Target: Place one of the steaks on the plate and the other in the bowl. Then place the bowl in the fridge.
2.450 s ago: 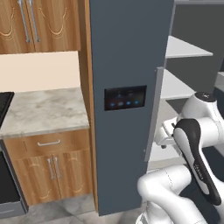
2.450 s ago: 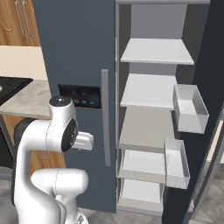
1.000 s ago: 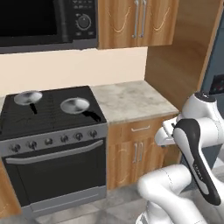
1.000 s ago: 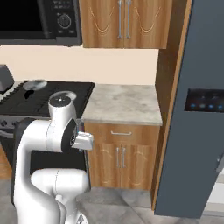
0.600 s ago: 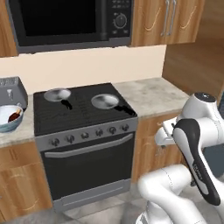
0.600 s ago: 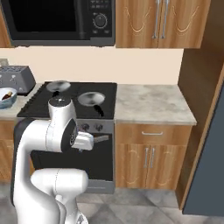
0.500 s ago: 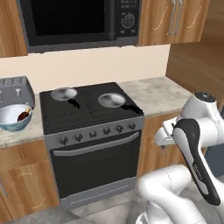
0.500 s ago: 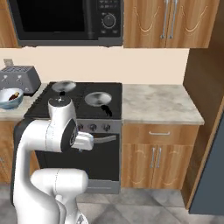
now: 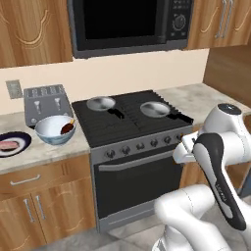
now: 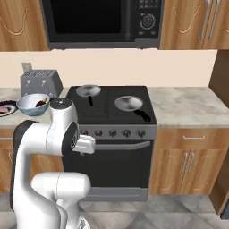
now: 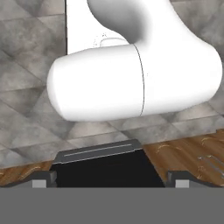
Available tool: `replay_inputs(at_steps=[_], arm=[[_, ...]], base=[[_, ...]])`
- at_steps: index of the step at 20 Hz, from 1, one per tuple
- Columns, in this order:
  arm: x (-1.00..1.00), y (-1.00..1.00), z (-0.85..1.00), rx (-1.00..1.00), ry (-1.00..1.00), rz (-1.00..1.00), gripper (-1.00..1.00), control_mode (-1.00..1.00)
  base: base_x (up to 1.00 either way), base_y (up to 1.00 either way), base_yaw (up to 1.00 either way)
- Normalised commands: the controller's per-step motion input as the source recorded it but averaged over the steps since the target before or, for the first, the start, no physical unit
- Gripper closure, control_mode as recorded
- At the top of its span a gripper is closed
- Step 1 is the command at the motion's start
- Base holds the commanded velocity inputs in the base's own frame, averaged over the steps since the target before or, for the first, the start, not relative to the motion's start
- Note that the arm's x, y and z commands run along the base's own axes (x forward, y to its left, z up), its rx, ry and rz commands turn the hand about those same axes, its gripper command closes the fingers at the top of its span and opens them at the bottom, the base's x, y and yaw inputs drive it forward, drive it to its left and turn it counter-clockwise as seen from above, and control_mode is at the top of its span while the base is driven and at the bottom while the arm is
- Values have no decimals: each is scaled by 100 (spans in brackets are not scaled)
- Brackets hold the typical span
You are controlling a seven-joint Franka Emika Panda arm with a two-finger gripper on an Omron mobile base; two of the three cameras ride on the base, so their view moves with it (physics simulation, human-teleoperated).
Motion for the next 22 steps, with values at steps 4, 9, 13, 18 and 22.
replay_inputs(at_steps=[4,9,13,18,22], arm=[[0,0,0,0,0,0,-100,100],[0,0,0,0,0,0,-100,100],[0,0,0,0,0,0,-100,100],[0,0,0,0,0,0,-100,100],[0,0,0,0,0,0,-100,100]], base=[[24,80,-9],[22,72,-8],[34,71,-6],[39,64,-5],[47,49,-2]])
